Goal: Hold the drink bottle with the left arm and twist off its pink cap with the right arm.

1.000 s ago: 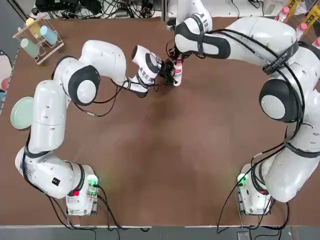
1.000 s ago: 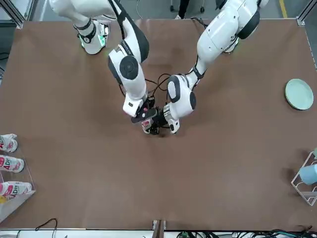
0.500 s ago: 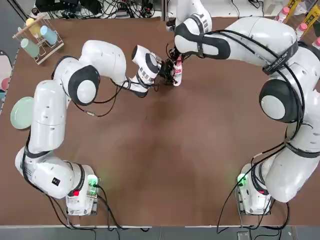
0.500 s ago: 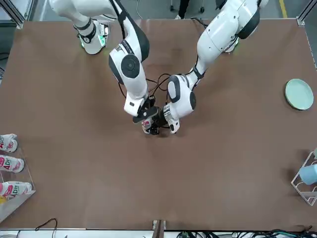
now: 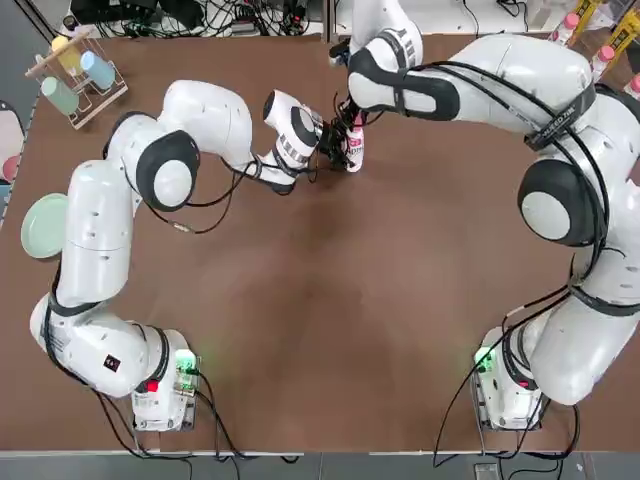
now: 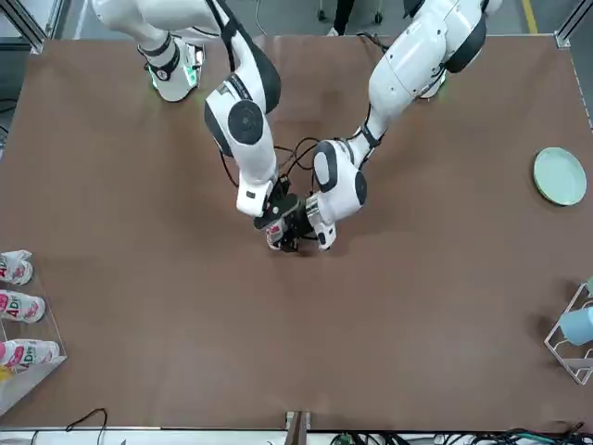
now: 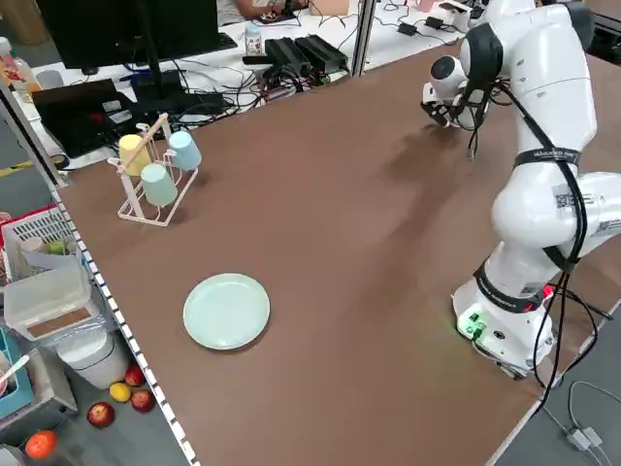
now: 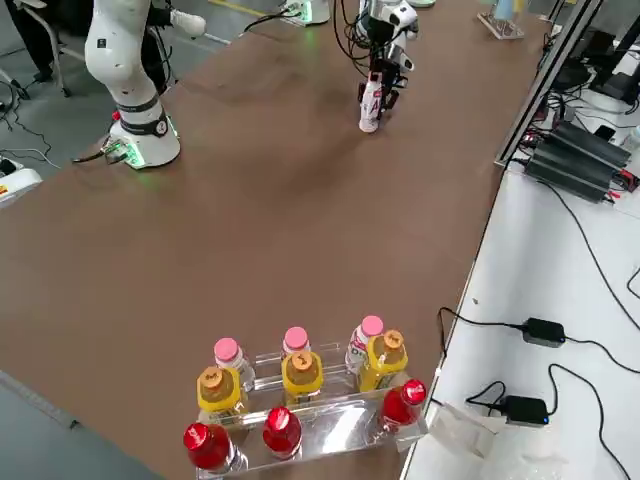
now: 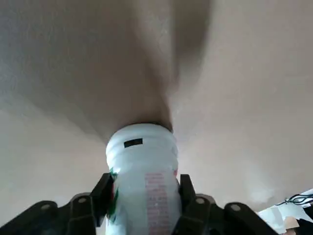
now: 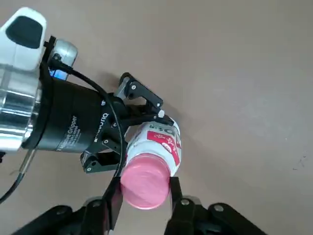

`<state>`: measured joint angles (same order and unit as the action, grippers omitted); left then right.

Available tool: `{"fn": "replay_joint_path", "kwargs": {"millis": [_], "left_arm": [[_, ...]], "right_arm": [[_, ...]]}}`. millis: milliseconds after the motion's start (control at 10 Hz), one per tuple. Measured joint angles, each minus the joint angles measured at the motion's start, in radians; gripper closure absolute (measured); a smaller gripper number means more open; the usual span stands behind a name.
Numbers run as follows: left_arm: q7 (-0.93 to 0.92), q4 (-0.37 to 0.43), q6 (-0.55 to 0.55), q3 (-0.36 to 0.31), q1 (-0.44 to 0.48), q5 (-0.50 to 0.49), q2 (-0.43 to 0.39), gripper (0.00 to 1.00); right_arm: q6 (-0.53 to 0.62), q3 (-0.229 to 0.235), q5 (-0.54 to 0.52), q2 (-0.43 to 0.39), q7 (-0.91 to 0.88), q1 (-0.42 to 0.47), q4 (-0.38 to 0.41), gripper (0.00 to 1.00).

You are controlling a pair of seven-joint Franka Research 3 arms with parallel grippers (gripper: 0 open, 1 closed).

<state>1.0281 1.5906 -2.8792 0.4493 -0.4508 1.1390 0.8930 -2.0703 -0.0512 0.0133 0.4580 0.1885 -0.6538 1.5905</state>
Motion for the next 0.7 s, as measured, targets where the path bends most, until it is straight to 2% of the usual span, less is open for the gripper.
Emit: {"fn": "replay_joint_path", "kwargs": {"millis": [700], "left_arm": [[0.0, 0.0, 0.0, 0.0, 0.0, 0.0, 0.0, 0.4]], "right_arm": [[0.0, 0.001, 0.0, 0.0, -0.103, 0.0, 0.0, 0.56]]}}
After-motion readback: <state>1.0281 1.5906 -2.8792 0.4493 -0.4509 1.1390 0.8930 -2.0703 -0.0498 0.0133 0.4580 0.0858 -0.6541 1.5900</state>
